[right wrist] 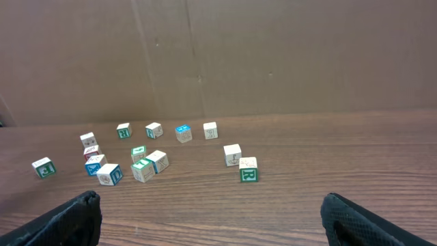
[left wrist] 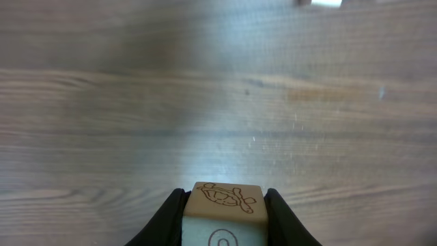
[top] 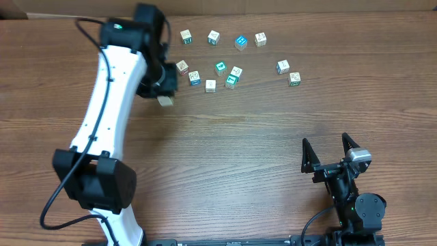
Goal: Form a horizontal line
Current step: 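Lift the held block and carry it toward the front right of the table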
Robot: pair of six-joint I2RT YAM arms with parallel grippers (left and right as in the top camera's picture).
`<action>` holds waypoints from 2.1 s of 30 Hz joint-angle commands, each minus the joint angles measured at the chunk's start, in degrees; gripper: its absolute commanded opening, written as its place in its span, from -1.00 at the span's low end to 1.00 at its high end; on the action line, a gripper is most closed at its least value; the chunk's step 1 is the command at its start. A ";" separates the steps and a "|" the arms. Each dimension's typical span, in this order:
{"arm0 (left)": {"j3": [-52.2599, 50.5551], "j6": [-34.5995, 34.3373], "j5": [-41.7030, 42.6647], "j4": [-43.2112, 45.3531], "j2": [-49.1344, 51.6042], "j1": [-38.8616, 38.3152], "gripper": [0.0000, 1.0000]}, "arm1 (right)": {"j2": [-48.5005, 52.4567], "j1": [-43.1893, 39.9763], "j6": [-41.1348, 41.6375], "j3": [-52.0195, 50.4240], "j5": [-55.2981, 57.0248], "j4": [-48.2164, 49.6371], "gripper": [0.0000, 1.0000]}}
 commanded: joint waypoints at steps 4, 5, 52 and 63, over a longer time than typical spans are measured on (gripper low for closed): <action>-11.02 -4.13 0.76 4.20 0.42 -5.95 -0.92 | -0.57 0.31 0.35 -0.61 -0.33 0.28 1.00; -12.92 -5.64 0.76 5.33 0.42 -6.84 -0.91 | -0.57 0.31 0.35 -0.61 -0.33 0.26 1.00; -33.97 -35.23 -5.29 42.36 0.42 -30.82 -0.90 | -0.57 0.31 0.35 -0.61 -0.33 0.28 1.00; -33.97 -38.16 -10.86 44.89 0.42 -36.02 -0.88 | -0.57 0.31 0.35 -0.61 -0.33 0.26 1.00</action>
